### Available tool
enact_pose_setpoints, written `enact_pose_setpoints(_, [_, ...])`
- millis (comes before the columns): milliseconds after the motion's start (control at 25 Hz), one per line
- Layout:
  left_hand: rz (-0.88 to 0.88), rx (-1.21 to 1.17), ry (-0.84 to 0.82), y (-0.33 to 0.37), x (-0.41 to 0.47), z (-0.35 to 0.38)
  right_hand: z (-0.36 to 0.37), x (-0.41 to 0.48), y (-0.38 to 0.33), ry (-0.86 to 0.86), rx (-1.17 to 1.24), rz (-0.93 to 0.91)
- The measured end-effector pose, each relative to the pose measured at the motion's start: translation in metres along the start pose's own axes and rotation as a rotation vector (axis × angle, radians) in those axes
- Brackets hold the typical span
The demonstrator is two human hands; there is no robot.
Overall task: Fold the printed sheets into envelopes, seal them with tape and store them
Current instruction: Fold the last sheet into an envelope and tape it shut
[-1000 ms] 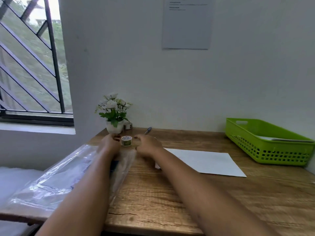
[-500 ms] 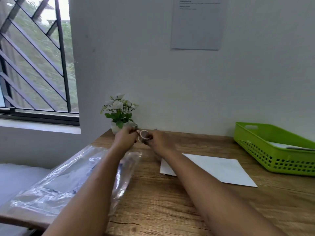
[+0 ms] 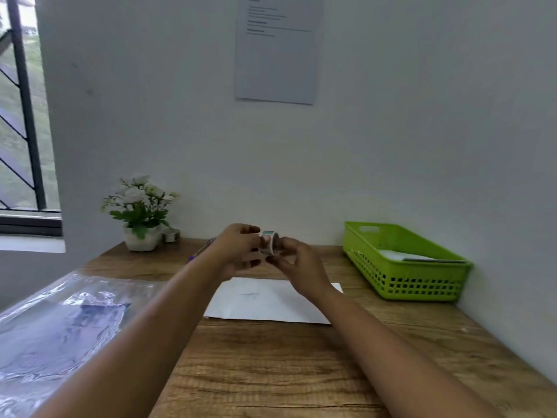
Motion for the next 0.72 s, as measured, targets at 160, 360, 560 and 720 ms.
enact_pose_setpoints(160, [0.033,-0.073,0.009,-0.030,0.002,0.012,-0.029,0.001,0.023,0.003,0.002,0.020])
enact_pose_setpoints(360, [0.112,0.071,-0.060,-0.041,0.000,0.013,-0.034,0.005,0.022,-0.043,-0.128,0.023])
enact_pose_setpoints(560, [0.153,0.146,-0.074,-0.046,-0.003,0.018,-0.030,0.000,0.017,0.045,-0.200,-0.017])
enact_pose_setpoints(720, [0.159,0.176,-0.076,-0.047,-0.004,0.018,-0.027,-0.001,0.017,0.044,-0.313,-0.034])
Point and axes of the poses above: each hand's wrist, its own x-axis towards the middle knuckle, its own z-axis out of the palm, y = z × x, the point moved 1 cm from there along x, towards the middle knuckle, and after that the axes turned 11 degrees about z, right-handed, at the moved point
